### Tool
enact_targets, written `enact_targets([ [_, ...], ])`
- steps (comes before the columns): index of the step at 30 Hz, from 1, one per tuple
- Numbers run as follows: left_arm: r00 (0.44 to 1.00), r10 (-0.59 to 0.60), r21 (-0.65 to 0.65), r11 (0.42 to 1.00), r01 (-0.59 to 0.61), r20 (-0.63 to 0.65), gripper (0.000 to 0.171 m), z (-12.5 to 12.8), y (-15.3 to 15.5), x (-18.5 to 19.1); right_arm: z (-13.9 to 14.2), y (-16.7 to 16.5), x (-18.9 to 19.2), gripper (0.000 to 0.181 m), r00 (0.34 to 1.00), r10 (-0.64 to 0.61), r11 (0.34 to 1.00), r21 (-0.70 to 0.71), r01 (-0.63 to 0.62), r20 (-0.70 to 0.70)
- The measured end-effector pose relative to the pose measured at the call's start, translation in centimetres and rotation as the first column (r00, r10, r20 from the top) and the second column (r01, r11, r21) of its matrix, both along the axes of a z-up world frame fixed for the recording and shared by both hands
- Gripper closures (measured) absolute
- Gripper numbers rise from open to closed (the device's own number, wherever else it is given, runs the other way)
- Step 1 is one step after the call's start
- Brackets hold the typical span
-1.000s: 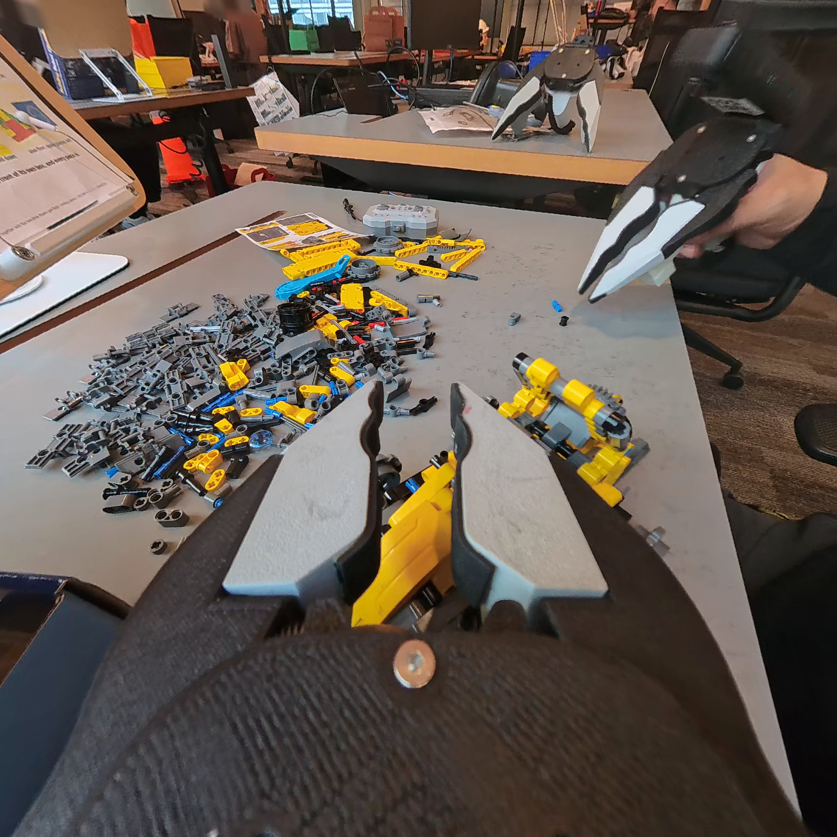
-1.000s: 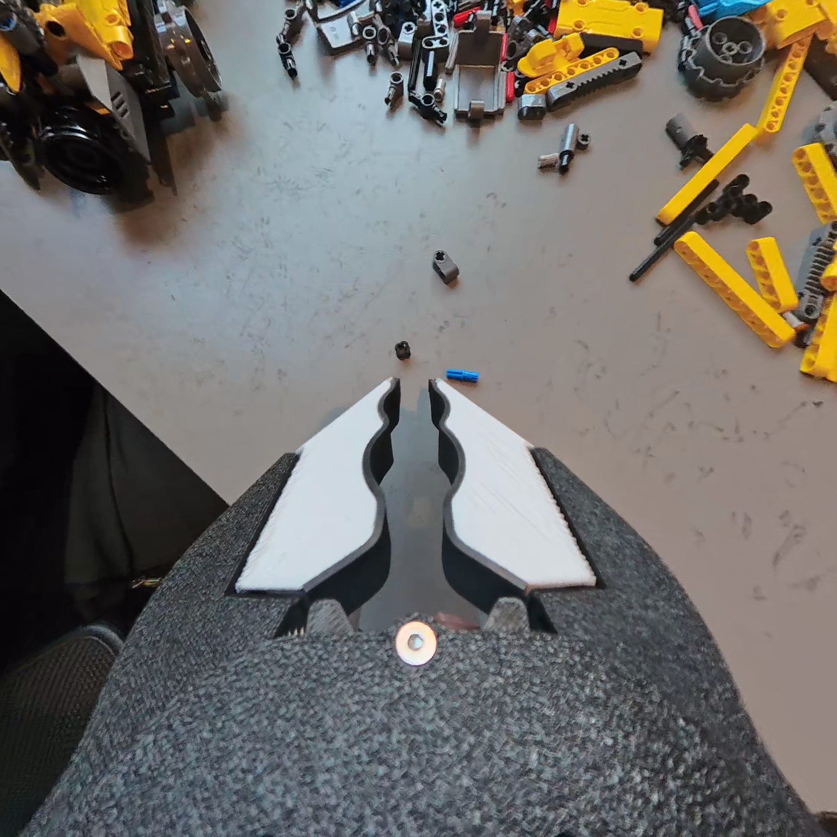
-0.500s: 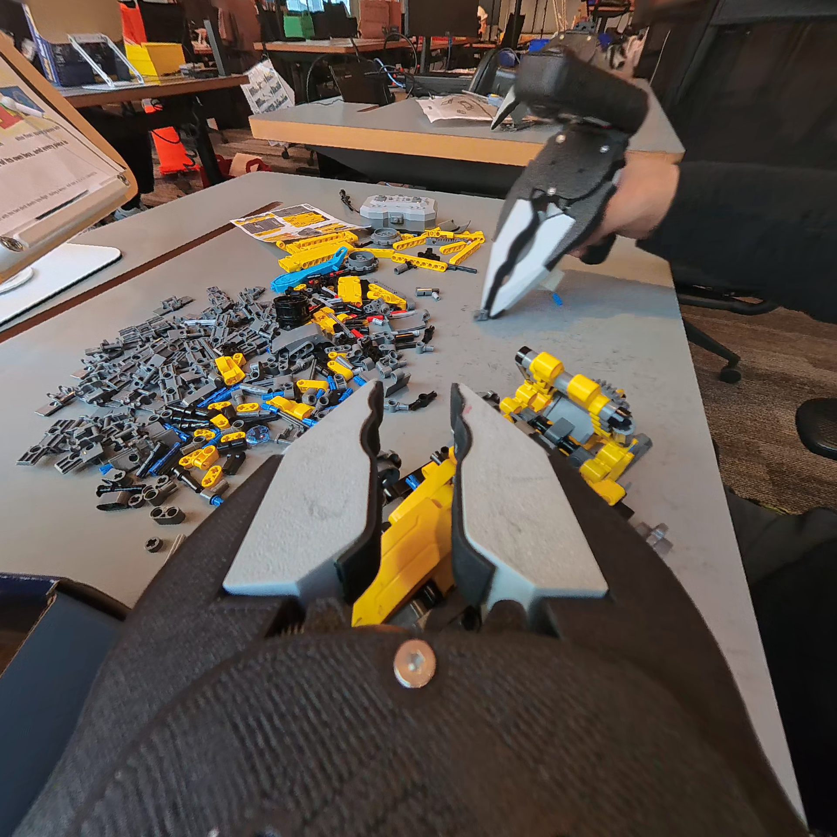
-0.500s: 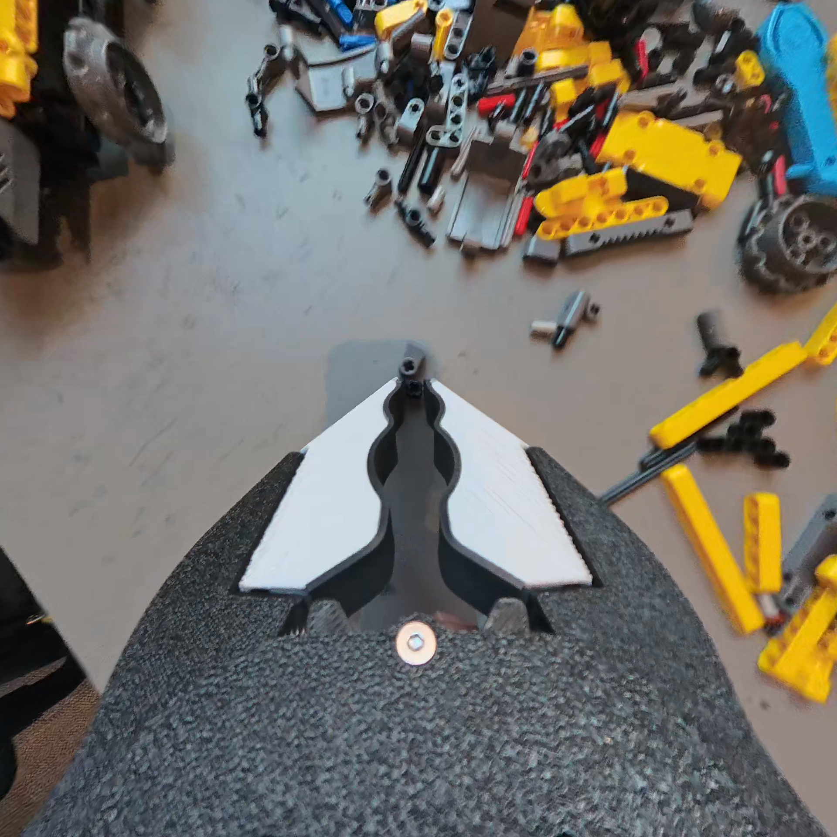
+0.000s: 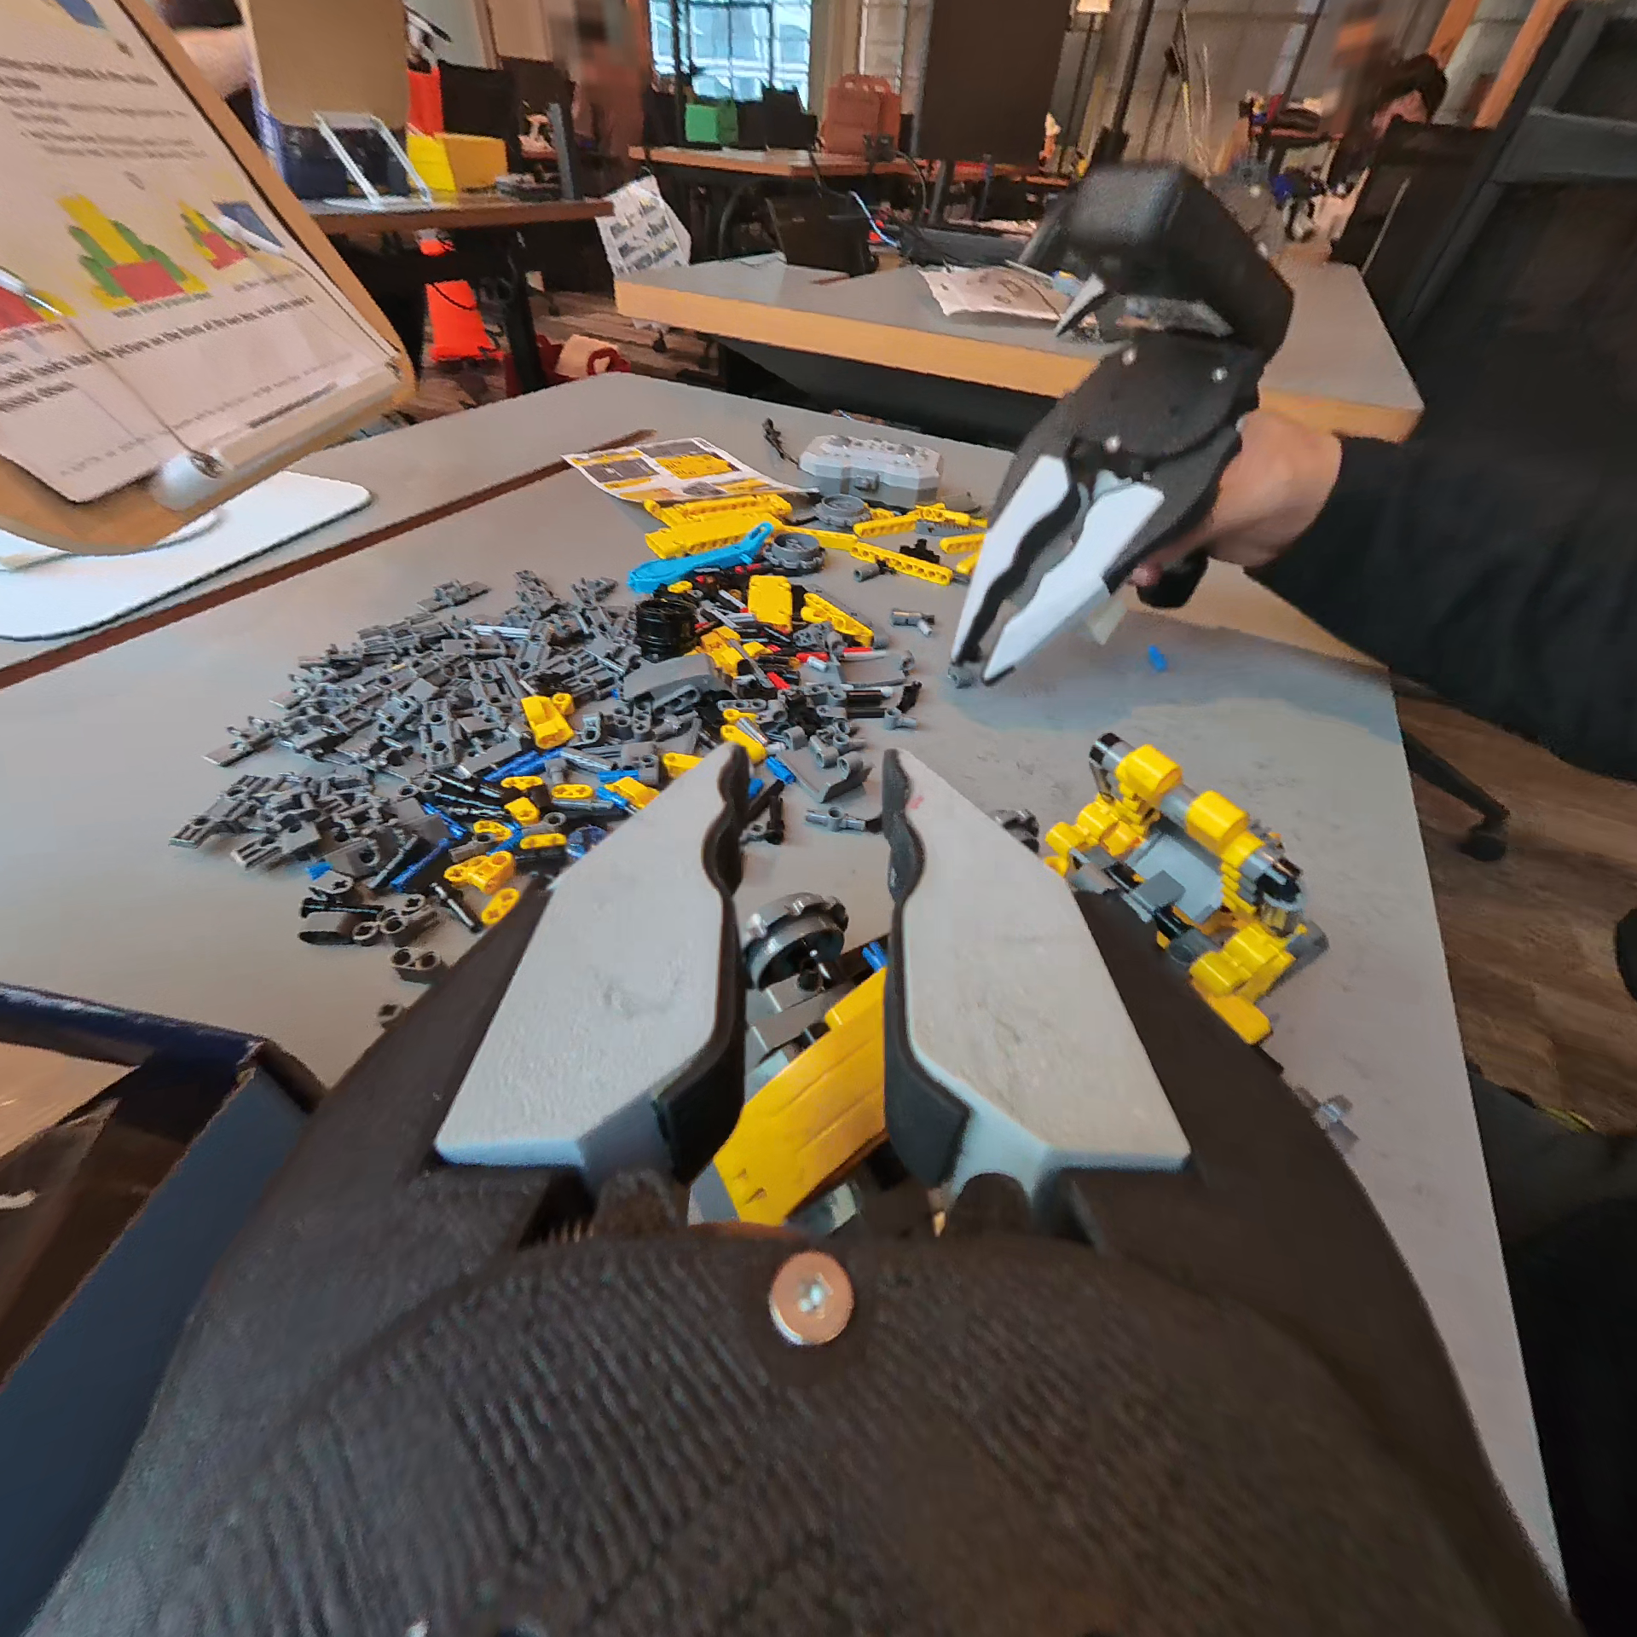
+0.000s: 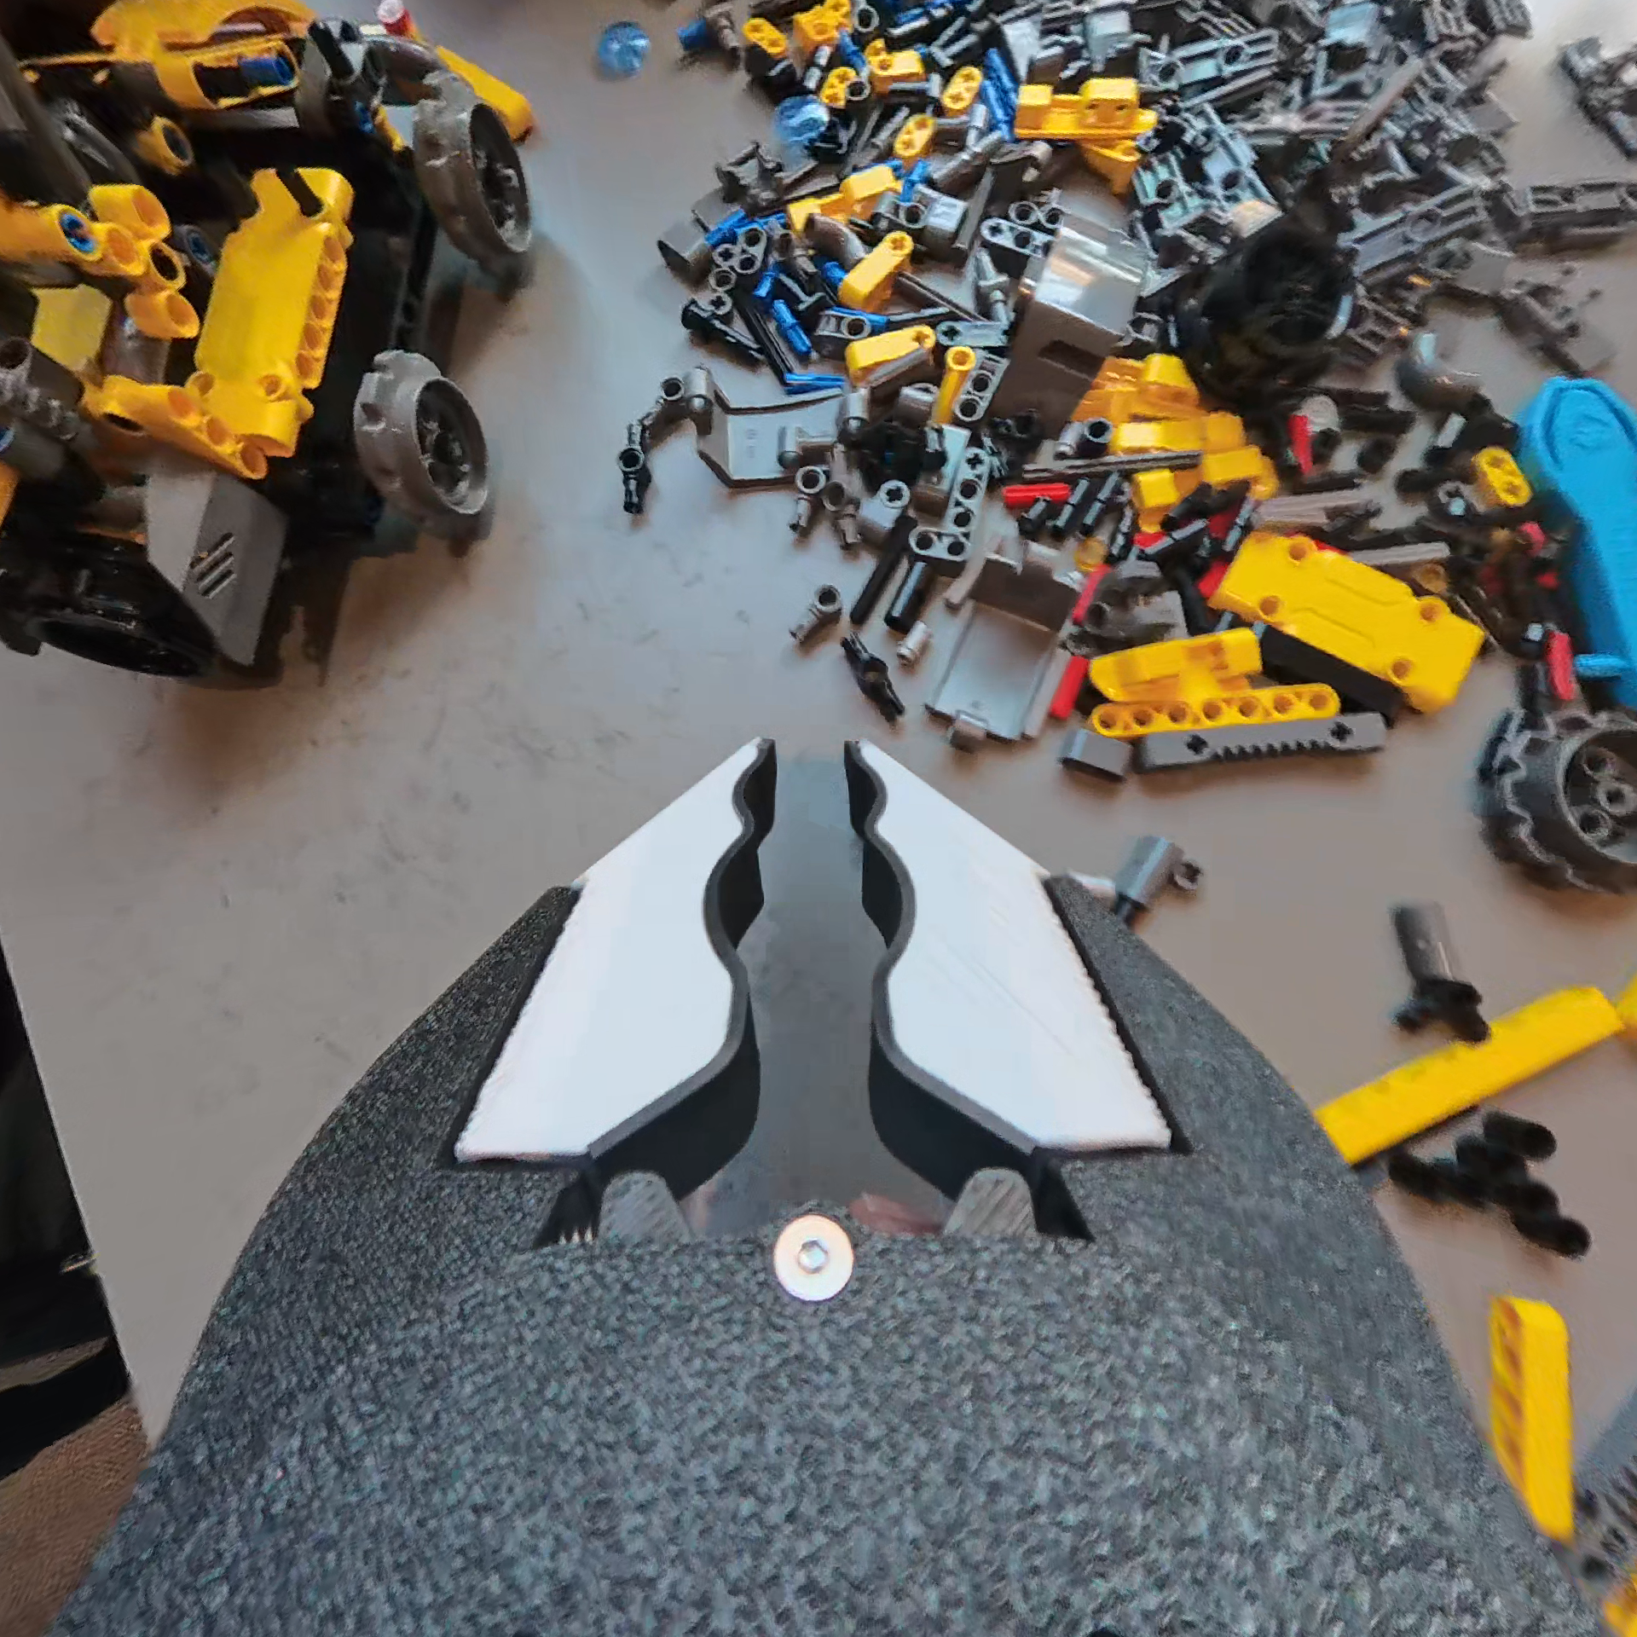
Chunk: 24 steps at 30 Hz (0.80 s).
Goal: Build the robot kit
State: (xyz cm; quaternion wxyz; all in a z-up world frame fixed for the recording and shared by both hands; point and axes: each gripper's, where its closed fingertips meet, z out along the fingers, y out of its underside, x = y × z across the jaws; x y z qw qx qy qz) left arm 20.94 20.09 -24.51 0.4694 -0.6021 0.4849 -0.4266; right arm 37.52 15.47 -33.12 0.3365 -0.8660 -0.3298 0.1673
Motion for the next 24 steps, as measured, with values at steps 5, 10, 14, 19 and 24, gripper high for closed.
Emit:
enact_targets([
  [5, 0.993, 0.047, 0.046, 0.998, -0.052, 0.111, 0.155, 2.3, 0.6, -1.0, 2.1, 4.8, -1.3, 0.166, 0.996, -0.093, 0.984, 0.155, 0.093, -0.008],
  [10, 0.981, -0.002, 0.147, 0.989, -0.027, 0.193, 0.171, 4.0, -0.4, -1.6, 9.6, 10.3, -0.1, 0.164, 0.926, -0.262, 0.809, 0.461, 0.365, -0.274],
  [14, 0.976, -0.113, 0.182, 0.98, 0.079, 0.185, 0.171, 4.0, -2.6, -1.0, 10.9, 10.0, 0.7, 0.171, 0.92, -0.317, 0.721, 0.572, 0.391, -0.23],
  [19, 0.969, -0.174, 0.192, 0.971, 0.14, 0.173, 0.171, 3.8, -3.9, -0.5, 10.2, 9.2, 0.5, 0.181, 0.927, -0.351, 0.702, 0.619, 0.353, -0.131],
  [24, 0.968, -0.196, 0.187, 0.968, 0.166, 0.155, 0.171, 3.4, -4.3, -0.3, 9.1, 9.5, 1.0, 0.181, 0.916, -0.398, 0.7, 0.626, 0.343, -0.056],
])
